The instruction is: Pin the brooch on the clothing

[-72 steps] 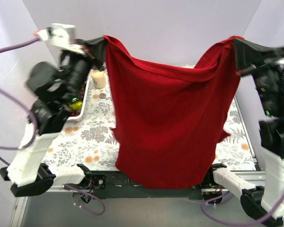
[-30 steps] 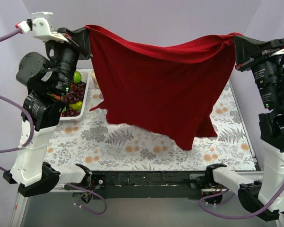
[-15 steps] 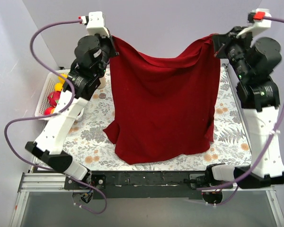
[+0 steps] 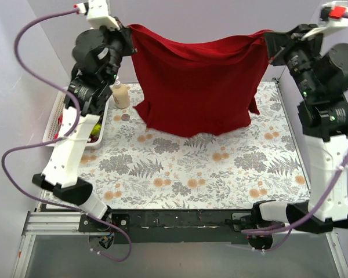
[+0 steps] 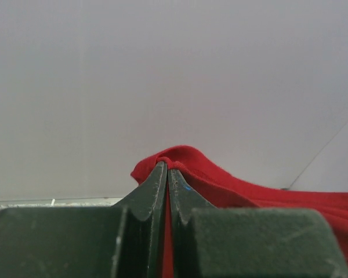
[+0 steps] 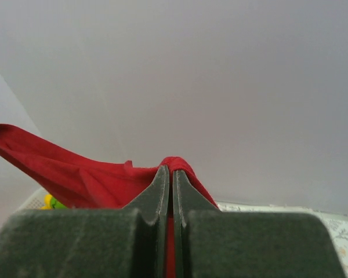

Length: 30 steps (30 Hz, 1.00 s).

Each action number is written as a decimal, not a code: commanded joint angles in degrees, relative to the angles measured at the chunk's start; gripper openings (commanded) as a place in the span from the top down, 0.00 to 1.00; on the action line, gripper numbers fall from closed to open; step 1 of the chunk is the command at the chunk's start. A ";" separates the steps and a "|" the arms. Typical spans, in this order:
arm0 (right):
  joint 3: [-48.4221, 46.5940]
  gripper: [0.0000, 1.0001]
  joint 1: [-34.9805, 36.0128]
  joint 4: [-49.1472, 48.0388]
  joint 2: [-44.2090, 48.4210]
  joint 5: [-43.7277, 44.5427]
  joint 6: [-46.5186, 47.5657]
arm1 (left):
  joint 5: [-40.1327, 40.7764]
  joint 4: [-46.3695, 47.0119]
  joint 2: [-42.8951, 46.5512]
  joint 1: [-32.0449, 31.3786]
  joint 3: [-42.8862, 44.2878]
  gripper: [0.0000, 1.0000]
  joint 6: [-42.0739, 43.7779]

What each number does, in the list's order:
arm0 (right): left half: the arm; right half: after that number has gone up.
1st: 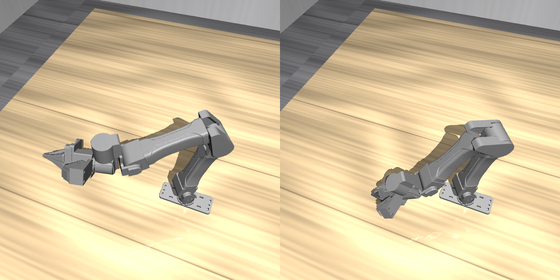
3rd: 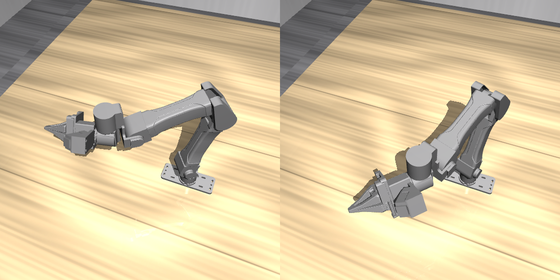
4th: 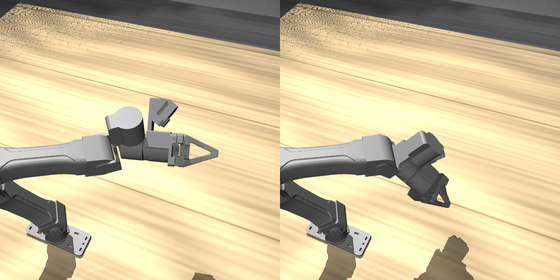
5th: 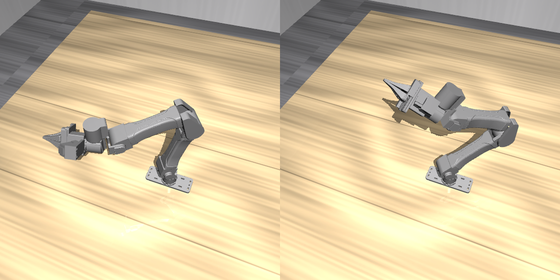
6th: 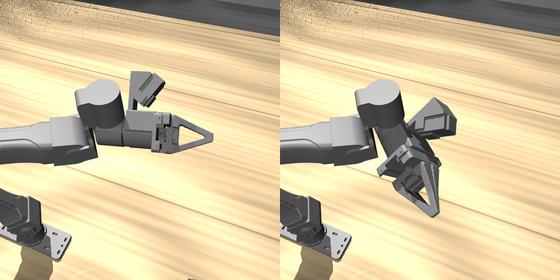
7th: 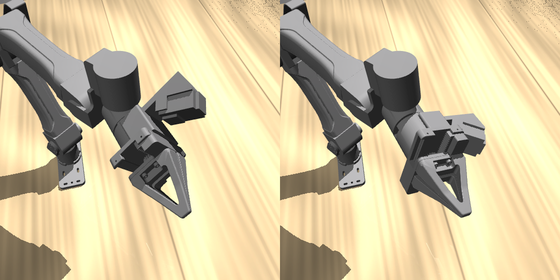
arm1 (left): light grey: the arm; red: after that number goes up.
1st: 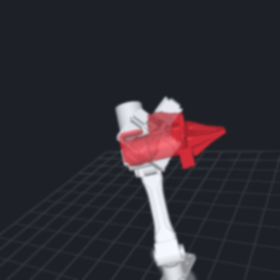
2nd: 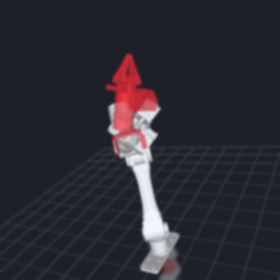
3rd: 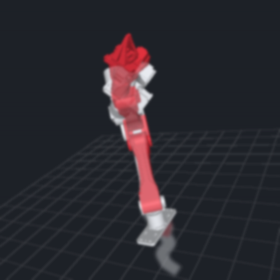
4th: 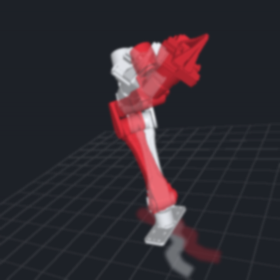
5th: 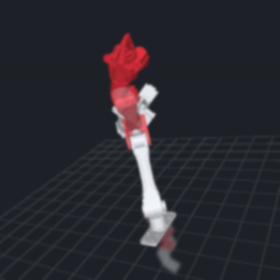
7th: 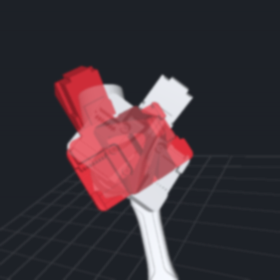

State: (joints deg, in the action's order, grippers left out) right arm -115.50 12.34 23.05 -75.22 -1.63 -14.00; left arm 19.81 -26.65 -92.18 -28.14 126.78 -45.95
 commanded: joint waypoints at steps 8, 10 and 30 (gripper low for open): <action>6.78 0.99 -0.30 -6.53 14.66 -2.59 -2.61 | -6.27 1.08 19.75 0.10 -9.53 1.00 -3.00; 7.05 0.99 -0.21 -5.39 16.24 -2.68 -2.70 | -7.41 0.73 21.77 0.02 -10.50 1.00 -3.79; 13.19 0.99 -0.12 -5.90 13.01 -0.57 -0.94 | -5.14 -2.35 12.30 0.10 -8.30 1.00 -5.20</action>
State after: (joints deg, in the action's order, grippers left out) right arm -105.25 12.34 20.97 -58.89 -4.12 -16.08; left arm 12.29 -28.38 -77.28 -28.14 118.04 -51.05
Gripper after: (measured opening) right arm 0.032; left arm 0.010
